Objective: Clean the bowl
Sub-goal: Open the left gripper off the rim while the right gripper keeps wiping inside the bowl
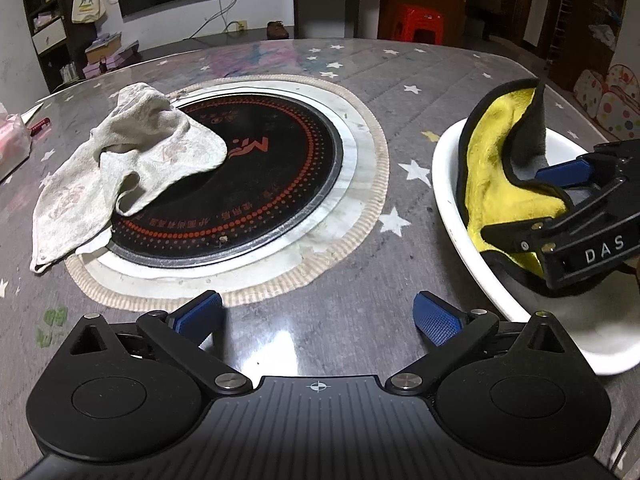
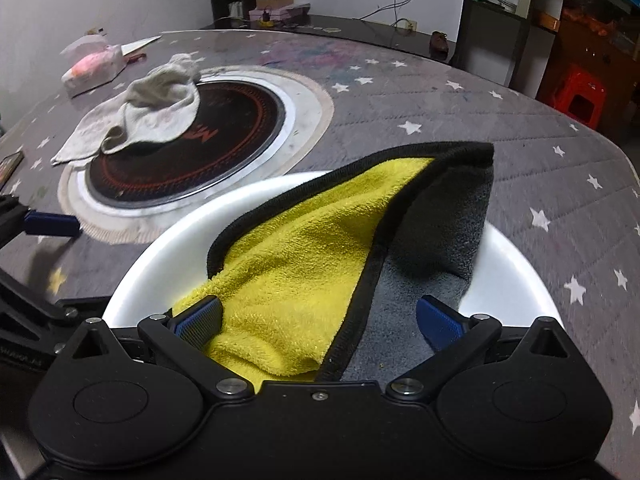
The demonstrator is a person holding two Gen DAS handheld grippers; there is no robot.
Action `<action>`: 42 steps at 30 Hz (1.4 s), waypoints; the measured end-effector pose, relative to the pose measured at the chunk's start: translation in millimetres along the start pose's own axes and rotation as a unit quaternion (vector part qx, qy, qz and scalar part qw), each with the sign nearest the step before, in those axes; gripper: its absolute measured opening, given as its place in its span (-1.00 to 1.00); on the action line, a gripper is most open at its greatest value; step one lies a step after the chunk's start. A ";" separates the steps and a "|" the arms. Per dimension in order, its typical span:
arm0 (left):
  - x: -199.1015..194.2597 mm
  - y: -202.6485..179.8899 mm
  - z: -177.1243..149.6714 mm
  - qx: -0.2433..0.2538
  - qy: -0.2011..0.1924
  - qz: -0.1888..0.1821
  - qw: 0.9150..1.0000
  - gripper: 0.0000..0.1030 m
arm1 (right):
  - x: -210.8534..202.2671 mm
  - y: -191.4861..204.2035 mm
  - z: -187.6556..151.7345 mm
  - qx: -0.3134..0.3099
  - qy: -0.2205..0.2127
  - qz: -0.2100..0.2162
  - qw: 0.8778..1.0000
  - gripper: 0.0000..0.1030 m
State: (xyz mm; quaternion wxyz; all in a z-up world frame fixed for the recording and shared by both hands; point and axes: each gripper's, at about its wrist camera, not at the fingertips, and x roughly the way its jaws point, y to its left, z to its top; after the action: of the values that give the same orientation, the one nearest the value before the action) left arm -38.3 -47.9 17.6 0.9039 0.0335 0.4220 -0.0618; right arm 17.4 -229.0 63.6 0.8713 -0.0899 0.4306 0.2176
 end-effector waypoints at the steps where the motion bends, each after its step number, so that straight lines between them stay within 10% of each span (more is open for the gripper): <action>1: 1.5 1.7 1.3 -0.001 -0.003 -0.002 1.000 0.99 | 0.4 -0.8 0.4 -0.001 -0.002 -0.001 1.000 1.00; 42: 23.7 23.6 0.5 0.000 -0.090 -0.033 0.995 1.00 | -6.1 9.1 -3.2 0.002 0.022 -0.004 1.000 1.00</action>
State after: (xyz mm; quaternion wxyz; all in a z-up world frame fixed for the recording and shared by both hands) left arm -19.6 -26.6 -0.1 0.9357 0.0133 0.3395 -0.0945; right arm 7.7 -223.8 66.8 0.8627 -0.0950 0.4498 0.2109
